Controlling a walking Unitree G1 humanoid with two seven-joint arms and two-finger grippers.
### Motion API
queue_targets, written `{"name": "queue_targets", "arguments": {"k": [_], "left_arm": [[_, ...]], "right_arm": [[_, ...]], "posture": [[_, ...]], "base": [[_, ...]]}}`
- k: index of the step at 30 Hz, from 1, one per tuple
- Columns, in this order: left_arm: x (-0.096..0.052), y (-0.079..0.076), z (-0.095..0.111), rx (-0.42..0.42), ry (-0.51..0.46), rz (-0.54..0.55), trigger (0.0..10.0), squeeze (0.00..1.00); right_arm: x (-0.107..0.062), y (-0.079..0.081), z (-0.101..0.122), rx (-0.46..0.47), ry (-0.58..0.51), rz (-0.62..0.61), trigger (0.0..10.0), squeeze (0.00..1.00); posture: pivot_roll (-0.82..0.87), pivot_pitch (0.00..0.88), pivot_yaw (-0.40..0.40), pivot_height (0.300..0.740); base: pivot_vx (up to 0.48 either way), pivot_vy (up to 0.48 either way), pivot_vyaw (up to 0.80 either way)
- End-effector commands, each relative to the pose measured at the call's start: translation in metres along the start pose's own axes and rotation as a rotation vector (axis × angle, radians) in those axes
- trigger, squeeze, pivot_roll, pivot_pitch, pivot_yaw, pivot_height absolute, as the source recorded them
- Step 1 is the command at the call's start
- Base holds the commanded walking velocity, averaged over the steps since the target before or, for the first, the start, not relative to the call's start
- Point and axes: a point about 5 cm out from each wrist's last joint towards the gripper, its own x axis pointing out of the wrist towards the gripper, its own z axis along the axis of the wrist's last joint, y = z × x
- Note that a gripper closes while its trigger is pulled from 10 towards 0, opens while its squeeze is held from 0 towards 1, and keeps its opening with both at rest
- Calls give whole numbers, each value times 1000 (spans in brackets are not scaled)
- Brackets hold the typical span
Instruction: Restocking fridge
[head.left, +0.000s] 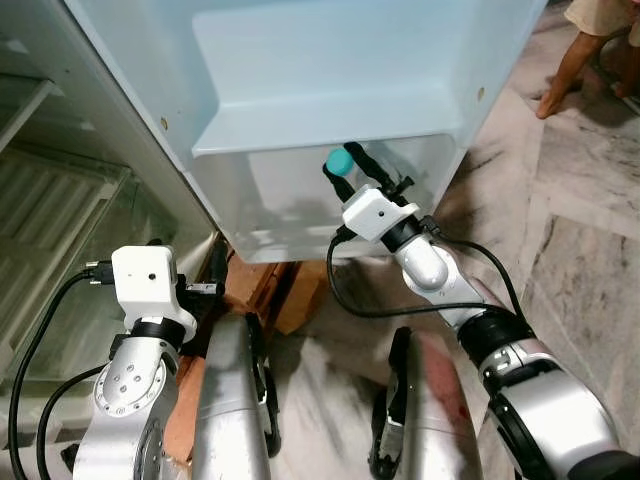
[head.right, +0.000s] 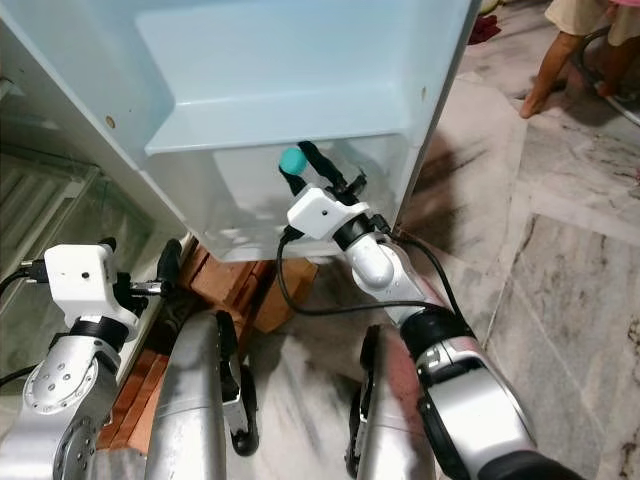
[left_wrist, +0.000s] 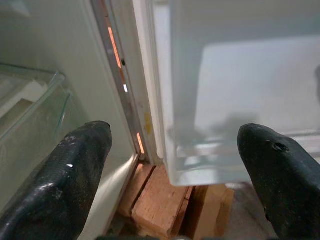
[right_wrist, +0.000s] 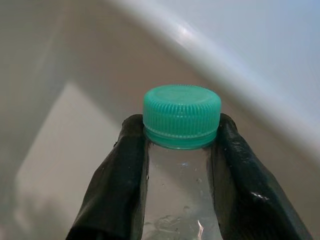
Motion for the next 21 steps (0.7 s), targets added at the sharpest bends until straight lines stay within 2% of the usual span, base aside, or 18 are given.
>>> {"name": "queue_targets", "arguments": {"k": [1,5,6,7,12,17,21], "left_arm": [[-5,2,-1,12,18,9,10000,0],[-8,0,-1,24,26,2,10000,0],[-8,0,-1,28,28,1,10000,0],[-8,0,0,29,29,2,10000,0],[-6,1,0,35,26,2,10000,0],[-4,0,0,38,27,0,10000,0],[-2,-2,0,40,24,-10,10000,0]], "right_arm": [[-4,0,-7,25,45,-21,10000,0],[-18,-2,-31,100,200,-76,10000,0],[-26,-2,-42,151,277,-106,10000,0],[-30,-2,-46,173,306,-117,10000,0],[-44,-7,-60,234,404,-166,10000,0],[-49,-14,-67,275,447,-205,10000,0],[-55,-22,-76,375,519,-278,10000,0]], "posture": [[203,342,63,558],[208,346,64,558],[208,347,64,558],[208,347,64,558],[204,347,65,558],[196,343,67,558],[191,335,67,558]], "base": [[0,0,0],[0,0,0],[0,0,0],[0,0,0],[0,0,0],[0,0,0],[0,0,0]]}}
